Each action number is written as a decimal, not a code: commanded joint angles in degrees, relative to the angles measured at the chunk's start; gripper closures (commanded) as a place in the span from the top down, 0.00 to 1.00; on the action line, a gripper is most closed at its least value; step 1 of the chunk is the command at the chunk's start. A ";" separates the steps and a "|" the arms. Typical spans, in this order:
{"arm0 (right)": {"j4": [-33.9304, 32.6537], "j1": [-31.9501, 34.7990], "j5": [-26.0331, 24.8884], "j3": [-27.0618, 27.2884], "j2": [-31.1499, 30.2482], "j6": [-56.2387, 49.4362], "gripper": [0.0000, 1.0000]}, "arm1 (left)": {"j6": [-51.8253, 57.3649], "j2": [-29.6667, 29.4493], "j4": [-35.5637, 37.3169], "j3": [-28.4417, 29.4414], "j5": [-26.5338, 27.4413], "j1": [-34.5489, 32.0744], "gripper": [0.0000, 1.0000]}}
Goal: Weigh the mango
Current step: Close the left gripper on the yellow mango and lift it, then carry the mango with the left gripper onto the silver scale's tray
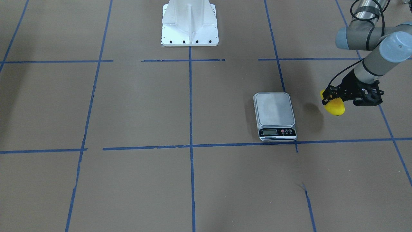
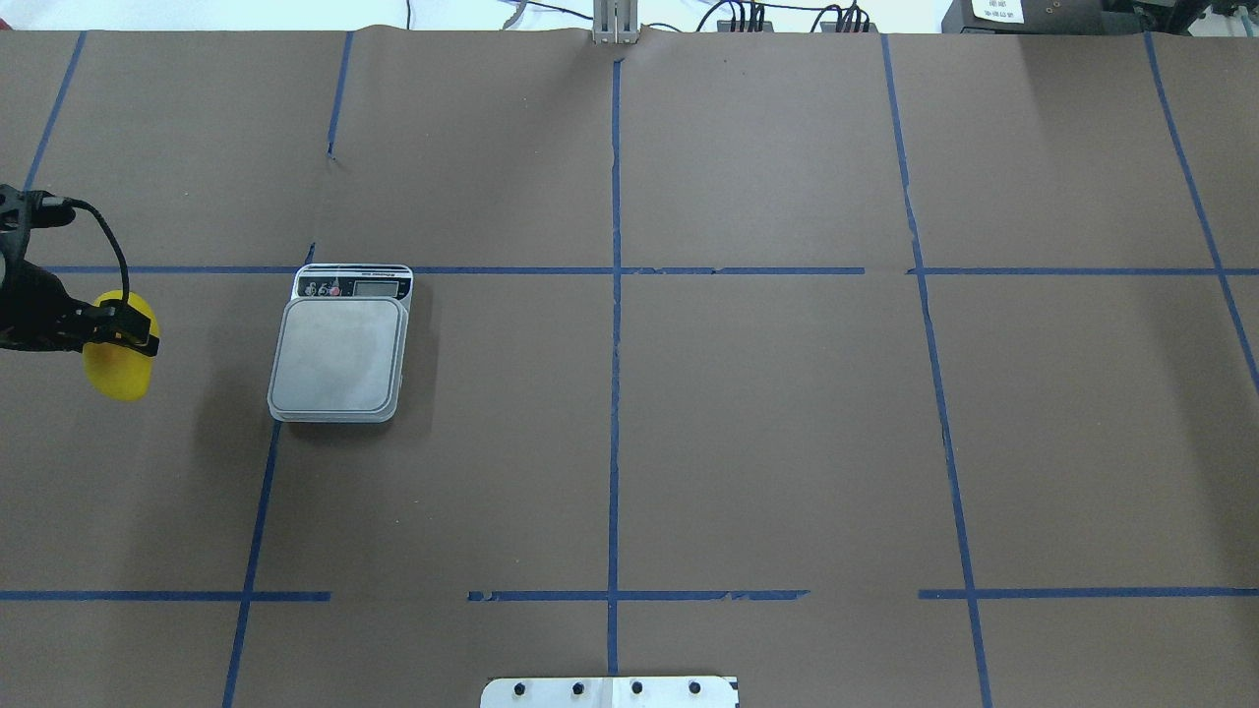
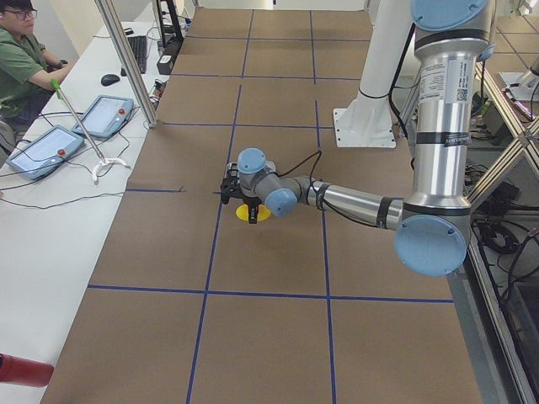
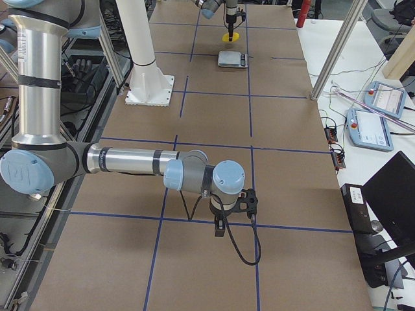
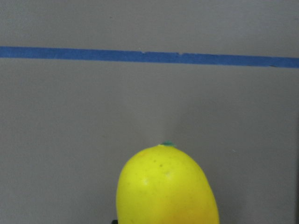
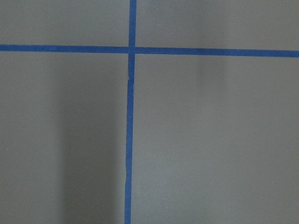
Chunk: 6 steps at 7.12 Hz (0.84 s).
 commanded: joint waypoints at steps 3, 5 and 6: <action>-0.02 0.00 0.00 0.00 0.00 0.00 1.00 | -6.90 -17.89 18.93 -1.38 -0.59 1.05 0.00; -0.02 0.00 0.00 0.00 0.00 0.00 1.00 | -10.64 -20.38 16.82 2.05 0.46 6.33 0.00; -0.02 0.00 0.00 0.00 0.00 0.00 1.00 | -11.52 -20.74 12.89 5.38 1.51 8.61 0.00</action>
